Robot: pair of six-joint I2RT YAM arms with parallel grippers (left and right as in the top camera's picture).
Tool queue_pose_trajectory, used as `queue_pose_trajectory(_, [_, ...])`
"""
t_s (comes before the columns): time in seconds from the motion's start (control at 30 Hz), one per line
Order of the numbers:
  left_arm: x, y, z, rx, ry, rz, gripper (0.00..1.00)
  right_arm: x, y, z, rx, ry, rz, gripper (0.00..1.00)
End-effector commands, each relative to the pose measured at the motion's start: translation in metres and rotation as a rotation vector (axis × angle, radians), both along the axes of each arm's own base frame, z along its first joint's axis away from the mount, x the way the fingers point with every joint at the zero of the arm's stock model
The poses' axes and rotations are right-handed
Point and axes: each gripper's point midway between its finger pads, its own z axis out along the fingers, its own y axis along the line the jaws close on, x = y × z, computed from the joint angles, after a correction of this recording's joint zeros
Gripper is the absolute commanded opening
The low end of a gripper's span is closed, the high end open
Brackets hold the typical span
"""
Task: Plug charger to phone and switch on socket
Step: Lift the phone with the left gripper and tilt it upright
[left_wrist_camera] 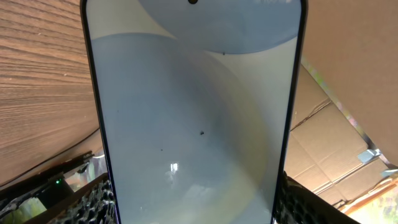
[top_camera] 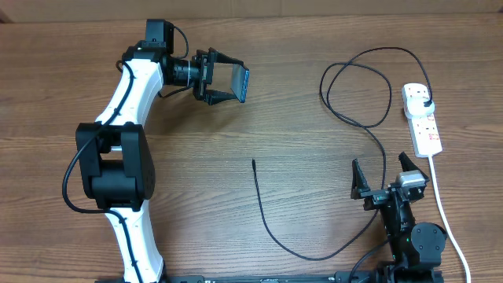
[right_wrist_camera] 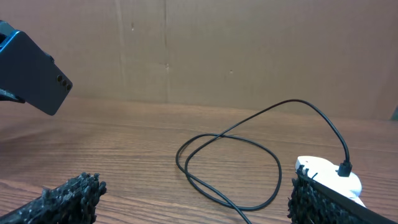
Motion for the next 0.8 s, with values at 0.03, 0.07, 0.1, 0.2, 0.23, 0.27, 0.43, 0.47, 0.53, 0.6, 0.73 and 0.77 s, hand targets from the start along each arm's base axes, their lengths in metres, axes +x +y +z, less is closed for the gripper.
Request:
queue_pose_trajectory(0.03, [-0.0038, -0.0054, 0.0394, -0.057, -0.066, -0.024, 0.04, -0.0001, 0.0015, -0.0021, -0.001, -0.003, 0.005, 1.0])
queue_pose_trajectory(0.07, [-0.0042, -0.0062, 0.0394, -0.057, -0.066, -0.025, 0.04, -0.0001, 0.0015, -0.002, -0.001, -0.004, 0.005, 1.0])
queue_pose_trajectory(0.1, [-0.0044, -0.0069, 0.0394, -0.057, -0.066, -0.027, 0.04, -0.0001, 0.0015, -0.002, -0.001, -0.004, 0.005, 1.0])
queue_pose_trajectory(0.2, [-0.0055, -0.0094, 0.0394, -0.057, -0.066, -0.032, 0.04, -0.0001, 0.0015, -0.002, -0.001, -0.004, 0.005, 1.0])
queue_pose_trajectory(0.23, [-0.0059, -0.0104, 0.0394, -0.057, -0.066, -0.034, 0.04, -0.0001, 0.0015, -0.0021, -0.001, -0.003, 0.005, 1.0])
queue_pose_trajectory(0.27, [-0.0064, -0.0114, 0.0394, -0.057, -0.066, -0.037, 0.04, -0.0001, 0.0015, -0.002, -0.001, -0.004, 0.005, 1.0])
queue_pose_trajectory(0.43, [-0.007, -0.0127, 0.0394, -0.057, -0.066, -0.04, 0.04, -0.0001, 0.0015, -0.002, -0.001, -0.004, 0.005, 1.0])
queue_pose_trajectory(0.47, [-0.007, -0.0127, 0.0395, -0.058, -0.065, -0.04, 0.04, -0.0001, 0.0015, -0.0021, -0.001, -0.003, 0.005, 1.0])
queue_pose_trajectory(0.53, [-0.007, -0.0127, 0.0395, -0.058, -0.065, -0.04, 0.04, -0.0001, 0.0015, -0.0021, -0.001, -0.003, 0.005, 1.0])
queue_pose_trajectory(0.6, [-0.0071, -0.0127, 0.0396, -0.058, -0.065, -0.04, 0.04, -0.0001, 0.0015, -0.002, -0.001, -0.004, 0.005, 1.0])
queue_pose_trajectory(0.73, [-0.0072, -0.013, 0.0395, -0.058, -0.065, -0.04, 0.04, -0.0001, 0.0015, -0.0021, -0.001, -0.003, 0.005, 1.0])
queue_pose_trajectory(0.77, [-0.0072, -0.013, 0.0395, -0.058, -0.065, -0.04, 0.04, -0.0001, 0.0015, -0.002, -0.001, -0.004, 0.005, 1.0])
